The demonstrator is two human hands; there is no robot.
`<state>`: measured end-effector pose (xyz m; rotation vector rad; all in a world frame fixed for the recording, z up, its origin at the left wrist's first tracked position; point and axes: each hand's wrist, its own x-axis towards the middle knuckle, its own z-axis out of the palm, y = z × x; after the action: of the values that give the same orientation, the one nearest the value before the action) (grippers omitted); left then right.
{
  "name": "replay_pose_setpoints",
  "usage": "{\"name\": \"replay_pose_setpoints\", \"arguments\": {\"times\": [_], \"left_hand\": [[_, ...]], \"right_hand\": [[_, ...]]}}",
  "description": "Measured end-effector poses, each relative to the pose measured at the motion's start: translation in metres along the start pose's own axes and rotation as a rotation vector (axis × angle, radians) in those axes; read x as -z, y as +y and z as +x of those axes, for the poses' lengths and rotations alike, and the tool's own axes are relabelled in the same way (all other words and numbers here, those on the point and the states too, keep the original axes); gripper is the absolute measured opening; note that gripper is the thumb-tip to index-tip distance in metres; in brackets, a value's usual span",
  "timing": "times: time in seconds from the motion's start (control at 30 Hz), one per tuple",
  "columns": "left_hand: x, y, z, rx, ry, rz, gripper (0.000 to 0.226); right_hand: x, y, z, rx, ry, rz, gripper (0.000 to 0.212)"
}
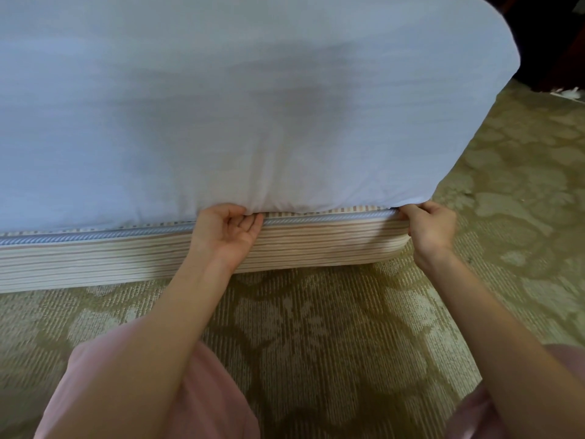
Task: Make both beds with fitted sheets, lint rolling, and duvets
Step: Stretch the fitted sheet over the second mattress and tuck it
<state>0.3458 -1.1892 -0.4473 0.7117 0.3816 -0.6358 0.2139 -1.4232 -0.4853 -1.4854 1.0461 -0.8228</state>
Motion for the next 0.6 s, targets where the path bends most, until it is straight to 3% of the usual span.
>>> {"name": "replay_pose_setpoints", "arguments": {"times": [0.2,0.37,0.6], "left_hand": [[0.002,-0.001,0.003,-0.019,0.002,0.02,0.025],[0.003,-0.003,0.007,-0.041,0.019,0.041,0.026],[0.001,-0.004,0.006,-0.049,0.03,0.043,0.027]], "right_hand": [[0.008,0.002,0.0,-0.061,-0.157,0.206,0.017],[0.017,-0.006,0.002,-0.097,-0.246,0.165,0.019],[0.004,-0.001,0.003,-0.04,-0.091,0.072,0.017]]}}
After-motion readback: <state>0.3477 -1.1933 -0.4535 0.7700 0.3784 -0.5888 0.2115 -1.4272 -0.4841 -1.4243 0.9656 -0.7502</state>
